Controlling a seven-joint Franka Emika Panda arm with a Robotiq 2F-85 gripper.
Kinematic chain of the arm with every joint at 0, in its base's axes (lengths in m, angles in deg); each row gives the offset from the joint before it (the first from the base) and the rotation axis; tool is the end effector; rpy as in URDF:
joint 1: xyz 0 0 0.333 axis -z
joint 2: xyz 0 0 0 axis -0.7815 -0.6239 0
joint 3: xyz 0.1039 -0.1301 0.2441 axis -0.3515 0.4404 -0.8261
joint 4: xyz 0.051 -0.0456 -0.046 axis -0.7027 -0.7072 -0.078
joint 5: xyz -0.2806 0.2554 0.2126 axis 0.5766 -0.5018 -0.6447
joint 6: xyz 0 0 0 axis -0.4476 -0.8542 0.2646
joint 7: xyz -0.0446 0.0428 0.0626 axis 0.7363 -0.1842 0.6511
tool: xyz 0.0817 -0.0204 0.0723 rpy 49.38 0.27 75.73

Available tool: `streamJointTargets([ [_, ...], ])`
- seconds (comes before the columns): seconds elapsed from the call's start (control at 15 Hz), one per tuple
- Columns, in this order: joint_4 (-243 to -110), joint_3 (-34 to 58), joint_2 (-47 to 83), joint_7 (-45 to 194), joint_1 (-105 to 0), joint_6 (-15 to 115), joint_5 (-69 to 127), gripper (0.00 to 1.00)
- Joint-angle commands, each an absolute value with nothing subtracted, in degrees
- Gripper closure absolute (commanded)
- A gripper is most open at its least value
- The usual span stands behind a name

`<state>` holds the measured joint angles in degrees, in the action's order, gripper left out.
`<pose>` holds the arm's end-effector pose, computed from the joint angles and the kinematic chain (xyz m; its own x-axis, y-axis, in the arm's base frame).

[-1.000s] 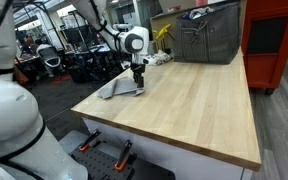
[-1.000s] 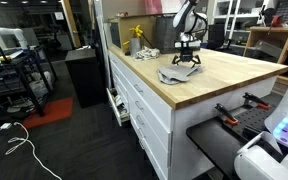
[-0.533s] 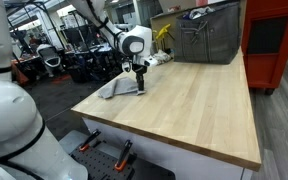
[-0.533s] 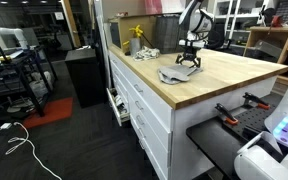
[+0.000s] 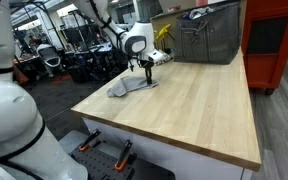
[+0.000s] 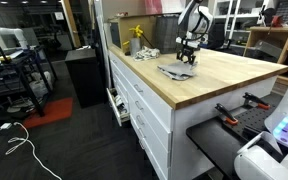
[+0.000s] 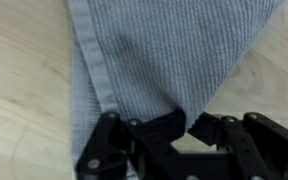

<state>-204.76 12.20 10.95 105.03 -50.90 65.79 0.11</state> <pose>0.6030 -0.0605 0.1708 0.4857 -0.8704 -0.0803 -0.8597 -0.4591 -0.2238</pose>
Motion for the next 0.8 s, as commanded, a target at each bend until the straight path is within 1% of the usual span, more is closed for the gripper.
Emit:
streamJointTargets([
  [0.0,-199.62,15.99,6.19,113.74,-53.49,70.04,5.10,1.00],
  [0.27,-192.41,20.05,0.53,123.84,-55.35,67.62,10.88,1.00],
  [0.47,-188.92,20.50,-1.41,127.63,-54.42,64.29,11.96,1.00],
  [0.53,-188.99,18.80,-0.53,125.37,-52.77,61.66,11.07,0.75],
  [0.6,-190.69,15.31,1.76,118.40,-50.00,57.91,9.75,0.72],
  [0.73,-194.07,13.59,4.58,111.76,-48.40,56.26,9.39,0.60],
])
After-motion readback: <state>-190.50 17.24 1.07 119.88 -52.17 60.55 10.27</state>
